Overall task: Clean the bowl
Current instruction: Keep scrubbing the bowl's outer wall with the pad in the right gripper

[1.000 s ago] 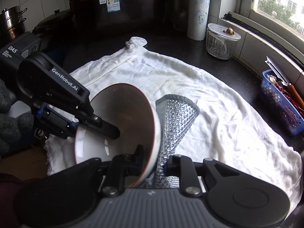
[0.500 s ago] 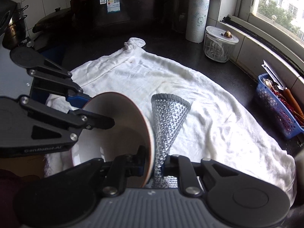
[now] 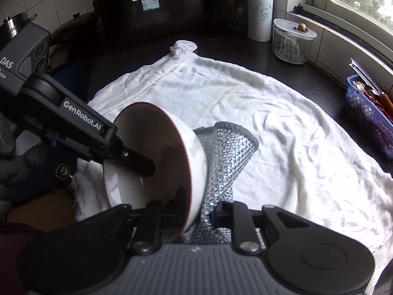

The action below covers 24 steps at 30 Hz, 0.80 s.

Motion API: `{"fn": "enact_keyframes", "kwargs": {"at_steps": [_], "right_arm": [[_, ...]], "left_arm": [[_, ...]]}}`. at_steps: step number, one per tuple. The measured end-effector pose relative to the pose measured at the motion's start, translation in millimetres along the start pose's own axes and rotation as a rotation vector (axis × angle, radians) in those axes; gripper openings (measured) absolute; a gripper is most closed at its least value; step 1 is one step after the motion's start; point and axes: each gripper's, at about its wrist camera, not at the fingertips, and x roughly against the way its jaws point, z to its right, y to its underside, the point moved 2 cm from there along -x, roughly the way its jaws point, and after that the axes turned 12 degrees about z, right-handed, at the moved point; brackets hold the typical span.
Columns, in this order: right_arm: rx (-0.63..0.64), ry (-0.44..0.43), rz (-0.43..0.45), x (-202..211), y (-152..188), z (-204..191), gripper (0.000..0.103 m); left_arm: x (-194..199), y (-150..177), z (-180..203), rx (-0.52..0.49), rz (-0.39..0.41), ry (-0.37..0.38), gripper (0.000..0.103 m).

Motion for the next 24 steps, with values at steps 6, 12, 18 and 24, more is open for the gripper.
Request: {"fn": "enact_keyframes", "kwargs": {"at_steps": [6,12,18,24], "right_arm": [[-0.014,-0.017,0.012,2.6,-2.9,-0.7,0.025],[-0.123,-0.052,0.040,13.6,-6.6,11.7,0.027],[-0.171,-0.065,0.061,26.7,-8.5,17.1,0.027],[-0.209,-0.079,0.073,33.2,-5.9,21.8,0.026]], "left_arm": [[-0.9,-3.9,-17.4,0.201,-0.014,0.017,0.017],[-2.3,-4.5,-27.6,0.331,-0.027,0.029,0.018],[-1.5,-5.8,-28.1,0.366,-0.025,0.042,0.019],[-1.2,-6.1,-22.3,0.322,-0.017,0.042,0.019]]}}
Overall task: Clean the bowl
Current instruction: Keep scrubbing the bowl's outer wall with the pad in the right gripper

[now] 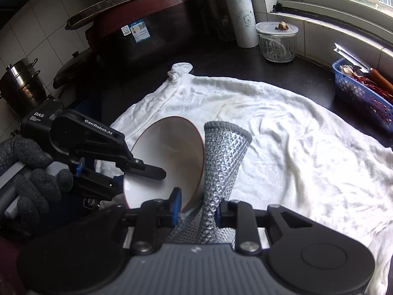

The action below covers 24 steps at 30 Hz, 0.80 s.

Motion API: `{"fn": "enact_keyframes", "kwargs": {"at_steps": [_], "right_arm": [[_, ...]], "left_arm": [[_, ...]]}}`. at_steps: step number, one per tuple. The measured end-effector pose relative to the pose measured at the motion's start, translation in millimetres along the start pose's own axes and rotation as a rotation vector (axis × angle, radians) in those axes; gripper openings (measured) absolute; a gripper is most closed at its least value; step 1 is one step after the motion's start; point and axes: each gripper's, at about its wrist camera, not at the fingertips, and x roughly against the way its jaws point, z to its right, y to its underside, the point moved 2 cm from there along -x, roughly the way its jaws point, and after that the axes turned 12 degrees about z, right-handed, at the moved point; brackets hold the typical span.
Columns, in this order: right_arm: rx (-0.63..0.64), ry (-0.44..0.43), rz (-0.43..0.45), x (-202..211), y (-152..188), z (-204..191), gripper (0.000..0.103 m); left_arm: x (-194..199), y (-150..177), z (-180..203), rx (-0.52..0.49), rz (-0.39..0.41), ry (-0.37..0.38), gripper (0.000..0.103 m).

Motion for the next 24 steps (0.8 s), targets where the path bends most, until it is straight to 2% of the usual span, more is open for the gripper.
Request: {"fn": "enact_keyframes", "kwargs": {"at_steps": [8,15,24], "right_arm": [[0.004,0.014,0.002,2.1,0.9,-0.3,0.026],[0.020,0.043,0.011,7.7,0.9,-2.6,0.026],[0.014,0.081,0.029,14.7,0.6,0.9,0.026]], "left_arm": [[3.9,3.4,-0.5,-0.010,0.003,0.004,0.019],[9.3,8.6,7.4,-0.061,-0.011,0.033,0.023],[13.7,10.7,13.9,-0.099,-0.015,0.032,0.024]]}}
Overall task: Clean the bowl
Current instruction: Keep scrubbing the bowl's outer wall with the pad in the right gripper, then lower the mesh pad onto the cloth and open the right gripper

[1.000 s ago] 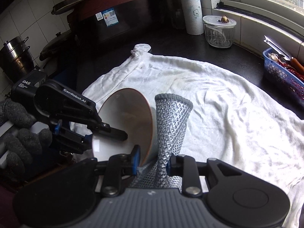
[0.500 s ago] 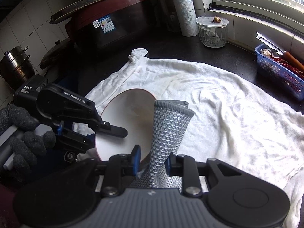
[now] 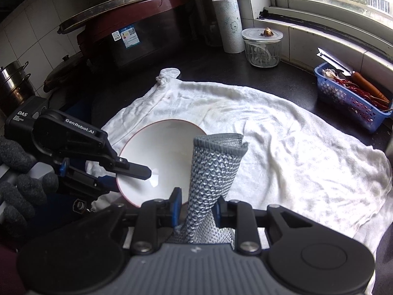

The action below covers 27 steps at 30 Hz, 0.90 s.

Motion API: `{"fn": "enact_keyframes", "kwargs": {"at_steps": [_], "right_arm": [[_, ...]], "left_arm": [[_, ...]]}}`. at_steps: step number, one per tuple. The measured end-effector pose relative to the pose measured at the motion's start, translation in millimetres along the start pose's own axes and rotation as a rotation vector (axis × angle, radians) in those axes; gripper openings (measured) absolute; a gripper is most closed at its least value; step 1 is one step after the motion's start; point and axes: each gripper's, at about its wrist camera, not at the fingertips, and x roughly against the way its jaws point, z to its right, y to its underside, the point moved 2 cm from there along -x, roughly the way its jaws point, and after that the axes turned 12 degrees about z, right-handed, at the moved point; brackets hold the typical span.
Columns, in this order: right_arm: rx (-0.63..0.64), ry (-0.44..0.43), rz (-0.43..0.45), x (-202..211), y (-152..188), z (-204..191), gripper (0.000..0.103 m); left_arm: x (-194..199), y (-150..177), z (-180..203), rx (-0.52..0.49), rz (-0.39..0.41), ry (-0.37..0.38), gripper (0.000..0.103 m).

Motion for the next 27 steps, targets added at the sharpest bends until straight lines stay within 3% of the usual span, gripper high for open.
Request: {"fn": "enact_keyframes", "kwargs": {"at_steps": [18,27], "right_arm": [[-0.004,-0.025,0.002,5.2,3.2,1.1,0.027],[-0.020,-0.014,0.017,16.9,1.6,15.2,0.024]], "left_arm": [[18.5,9.6,7.2,-0.071,0.030,0.007,0.025],[33.3,9.5,17.8,-0.111,0.078,0.019,0.037]]}}
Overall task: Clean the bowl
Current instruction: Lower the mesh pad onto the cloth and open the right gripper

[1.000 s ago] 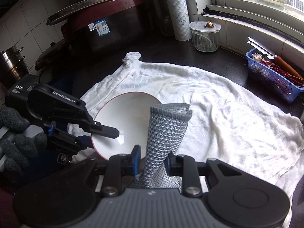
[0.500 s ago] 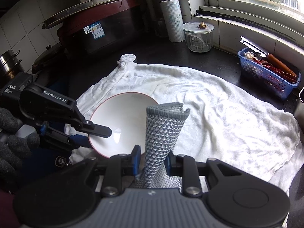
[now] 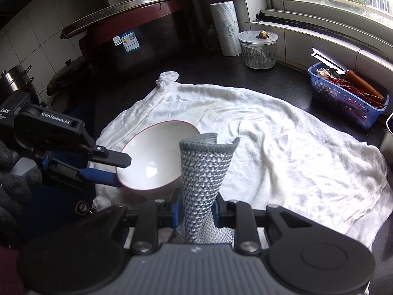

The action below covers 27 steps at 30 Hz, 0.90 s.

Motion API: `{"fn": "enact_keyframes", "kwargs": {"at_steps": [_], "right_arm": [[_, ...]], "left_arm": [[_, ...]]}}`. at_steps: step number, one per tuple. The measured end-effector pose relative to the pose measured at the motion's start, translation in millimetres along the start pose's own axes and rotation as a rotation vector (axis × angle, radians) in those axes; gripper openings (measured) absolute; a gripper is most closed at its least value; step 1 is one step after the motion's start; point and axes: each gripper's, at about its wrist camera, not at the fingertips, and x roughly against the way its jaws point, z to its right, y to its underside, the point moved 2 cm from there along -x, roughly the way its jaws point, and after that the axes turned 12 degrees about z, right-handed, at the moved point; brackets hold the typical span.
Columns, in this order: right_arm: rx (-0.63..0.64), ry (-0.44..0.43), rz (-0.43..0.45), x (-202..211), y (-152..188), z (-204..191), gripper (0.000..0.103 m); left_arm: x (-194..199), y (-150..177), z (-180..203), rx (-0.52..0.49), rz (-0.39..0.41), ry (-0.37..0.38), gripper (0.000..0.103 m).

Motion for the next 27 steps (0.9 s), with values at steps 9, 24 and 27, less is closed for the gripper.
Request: {"fn": "enact_keyframes", "kwargs": {"at_steps": [9,24,27], "right_arm": [[0.021,0.219,-0.009,6.9,-7.5,39.7,0.032],[0.018,0.468,0.053,44.3,-23.3,75.7,0.073],[0.091,0.541,0.063,42.7,-38.3,71.8,0.075]], "left_arm": [[-5.4,-10.8,-0.3,-0.008,-0.024,-0.008,0.037],[-28.0,-43.9,-2.8,-0.033,-0.136,-0.023,0.037],[-28.2,-47.9,-0.9,-0.055,-0.156,-0.015,0.037]]}}
